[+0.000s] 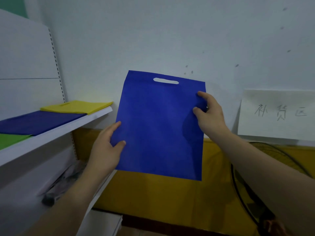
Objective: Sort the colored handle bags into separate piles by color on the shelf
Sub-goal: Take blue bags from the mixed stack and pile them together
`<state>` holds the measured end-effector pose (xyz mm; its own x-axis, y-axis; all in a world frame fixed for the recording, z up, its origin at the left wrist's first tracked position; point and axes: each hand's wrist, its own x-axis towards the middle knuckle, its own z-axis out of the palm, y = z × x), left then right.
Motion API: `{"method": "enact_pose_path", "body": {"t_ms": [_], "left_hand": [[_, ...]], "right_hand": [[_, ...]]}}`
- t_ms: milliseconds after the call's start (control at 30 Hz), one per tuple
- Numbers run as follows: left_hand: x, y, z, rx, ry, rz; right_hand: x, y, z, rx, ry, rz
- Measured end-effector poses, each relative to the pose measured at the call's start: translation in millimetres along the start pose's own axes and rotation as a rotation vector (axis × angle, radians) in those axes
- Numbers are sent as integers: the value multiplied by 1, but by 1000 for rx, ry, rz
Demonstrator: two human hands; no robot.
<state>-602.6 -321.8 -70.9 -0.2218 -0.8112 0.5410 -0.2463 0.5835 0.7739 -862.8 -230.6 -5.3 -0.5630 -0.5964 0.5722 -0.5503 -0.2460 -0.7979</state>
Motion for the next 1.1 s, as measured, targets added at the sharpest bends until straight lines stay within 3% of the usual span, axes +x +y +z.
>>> {"method": "enact_pose_path", "body": {"t_ms": [600, 800, 933, 1100], "left_hand": [[149, -85, 39, -63, 8, -7], [182, -100, 53, -8, 120, -38], [202, -100, 55, 146, 210, -1], [213, -101, 46, 282, 319, -79]], "right_hand": [[141, 66, 105, 0, -27, -3], [196, 88, 141, 66, -125, -79], [235, 99, 167, 116, -213, -143], [263, 108, 212, 217, -329, -190]]}}
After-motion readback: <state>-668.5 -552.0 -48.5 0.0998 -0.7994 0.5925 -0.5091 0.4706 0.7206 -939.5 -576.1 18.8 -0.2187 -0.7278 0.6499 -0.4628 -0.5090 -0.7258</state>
